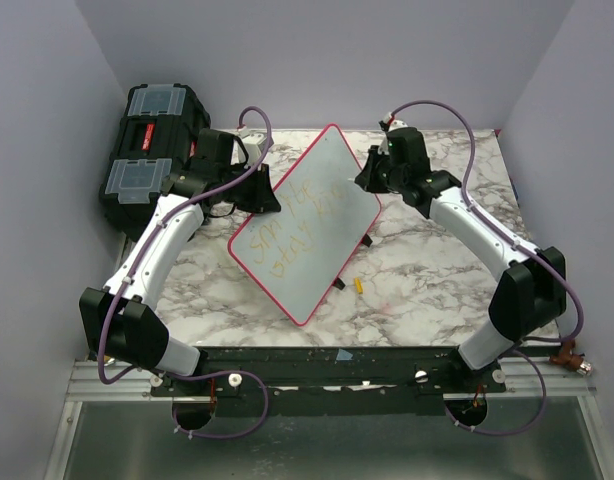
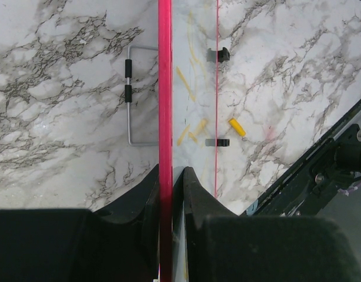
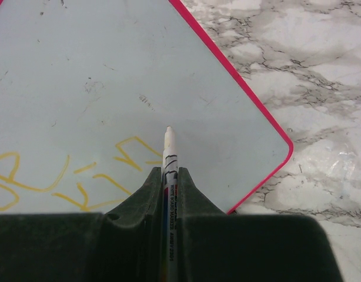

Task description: Write a sentence on the whiteboard

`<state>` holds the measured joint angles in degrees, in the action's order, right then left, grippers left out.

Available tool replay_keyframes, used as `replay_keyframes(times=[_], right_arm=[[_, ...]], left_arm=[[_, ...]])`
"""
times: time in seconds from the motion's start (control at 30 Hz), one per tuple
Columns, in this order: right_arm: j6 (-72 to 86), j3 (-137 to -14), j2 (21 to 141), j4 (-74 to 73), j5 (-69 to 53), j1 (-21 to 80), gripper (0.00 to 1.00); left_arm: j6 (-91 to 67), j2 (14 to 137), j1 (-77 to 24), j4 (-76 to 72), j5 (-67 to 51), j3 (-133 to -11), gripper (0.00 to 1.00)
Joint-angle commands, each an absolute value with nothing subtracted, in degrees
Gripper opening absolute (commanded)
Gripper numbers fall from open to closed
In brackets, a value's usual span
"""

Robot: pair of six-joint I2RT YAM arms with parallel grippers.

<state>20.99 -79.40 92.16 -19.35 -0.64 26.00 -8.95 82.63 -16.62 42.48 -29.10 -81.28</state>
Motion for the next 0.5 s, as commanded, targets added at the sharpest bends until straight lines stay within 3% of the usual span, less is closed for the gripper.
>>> replay_keyframes(times=[0.0,0.47], right_arm=[[21.3,-81.8,93.8,-17.1,-3.6,25.6,0.01],[21.0,-84.1,96.2,-17.0,-2.7,24.9,0.01]], left_arm=[[-3.3,80.9,-16.3,41.2,-24.4,-81.5,0.00],[-3.2,80.7,-16.3,42.0,-23.8,-81.8,0.00]])
